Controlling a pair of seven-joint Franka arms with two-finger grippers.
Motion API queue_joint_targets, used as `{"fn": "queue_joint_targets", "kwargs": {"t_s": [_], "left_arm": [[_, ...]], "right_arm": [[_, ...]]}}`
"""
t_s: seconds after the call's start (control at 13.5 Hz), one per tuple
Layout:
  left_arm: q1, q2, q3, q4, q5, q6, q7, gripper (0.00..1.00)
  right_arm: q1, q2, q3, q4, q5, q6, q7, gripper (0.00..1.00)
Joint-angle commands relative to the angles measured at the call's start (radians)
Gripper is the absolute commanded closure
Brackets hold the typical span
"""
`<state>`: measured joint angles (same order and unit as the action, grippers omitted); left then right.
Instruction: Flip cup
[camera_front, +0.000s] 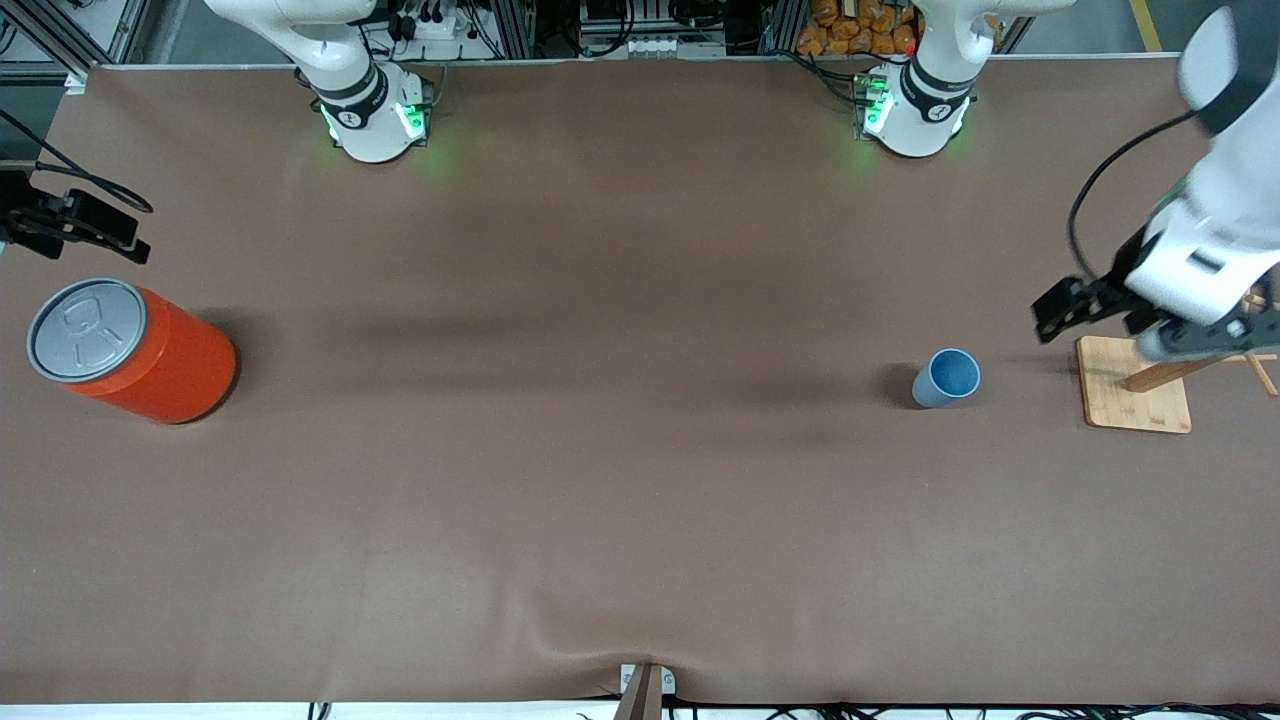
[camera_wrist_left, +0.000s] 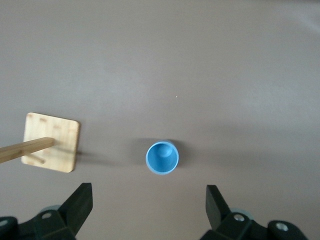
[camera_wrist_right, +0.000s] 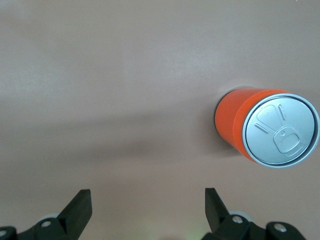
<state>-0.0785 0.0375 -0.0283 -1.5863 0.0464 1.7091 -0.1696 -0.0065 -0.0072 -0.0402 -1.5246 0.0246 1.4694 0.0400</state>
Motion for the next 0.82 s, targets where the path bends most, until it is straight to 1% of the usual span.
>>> {"fn": "queue_joint_targets", "kwargs": {"t_s": [0.0, 0.15, 0.37, 0.45, 0.59, 0.74], "left_arm": [[0.01, -0.07, 0.039, 0.017, -0.034, -0.065, 0.073, 0.0], [0.006, -0.074, 0.051, 0.029, -0.031, -0.08, 0.073, 0.0], [0.0, -0.071, 0.068, 0.086, -0.019, -0.134, 0.077, 0.0], [0.002, -0.076, 0.083, 0.082, -0.019, -0.163, 0.111, 0.0], [0.005, -0.071, 0.117, 0.08, -0.02, -0.172, 0.198, 0.0], [0.005, -0.073, 0.123, 0.072, -0.02, -0.178, 0.203, 0.0]], "right_arm": [[-0.001, 0.009, -0.004, 0.023, 0.021, -0.014, 0.003, 0.0], [0.0, 0.009, -0.004, 0.023, 0.021, -0.014, 0.003, 0.0], [0.0, 0.009, -0.004, 0.023, 0.021, -0.014, 0.003, 0.0], [0.0, 0.009, -0.004, 0.023, 0.021, -0.014, 0.003, 0.0], [0.0, 0.009, -0.004, 0.023, 0.021, -0.014, 0.003, 0.0], [0.0, 0.009, -0.004, 0.023, 0.021, -0.015, 0.003, 0.0]]}}
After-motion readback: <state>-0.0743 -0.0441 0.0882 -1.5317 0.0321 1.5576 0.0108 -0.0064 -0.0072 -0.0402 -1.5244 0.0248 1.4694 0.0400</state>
